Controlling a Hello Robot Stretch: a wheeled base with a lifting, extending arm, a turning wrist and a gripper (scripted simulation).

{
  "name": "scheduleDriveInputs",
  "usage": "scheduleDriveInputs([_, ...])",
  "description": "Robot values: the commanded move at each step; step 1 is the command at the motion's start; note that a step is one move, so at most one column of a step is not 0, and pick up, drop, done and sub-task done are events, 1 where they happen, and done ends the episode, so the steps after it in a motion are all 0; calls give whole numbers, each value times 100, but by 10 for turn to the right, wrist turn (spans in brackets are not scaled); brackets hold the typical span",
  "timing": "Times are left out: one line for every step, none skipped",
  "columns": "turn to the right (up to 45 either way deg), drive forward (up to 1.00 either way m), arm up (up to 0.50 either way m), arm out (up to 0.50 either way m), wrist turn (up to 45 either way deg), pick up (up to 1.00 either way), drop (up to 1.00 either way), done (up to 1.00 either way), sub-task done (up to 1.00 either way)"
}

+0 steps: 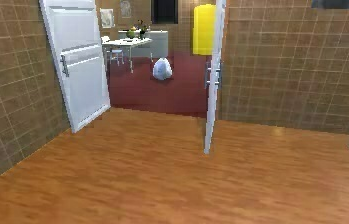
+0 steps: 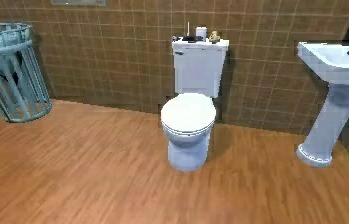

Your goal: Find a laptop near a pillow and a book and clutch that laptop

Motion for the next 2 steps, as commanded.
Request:
scheduleDriveInputs([-60, 0, 0, 0, 0, 0, 0, 0, 0])
scheduleDriveInputs([0, 100, 0, 0, 0, 0, 0, 0, 0])
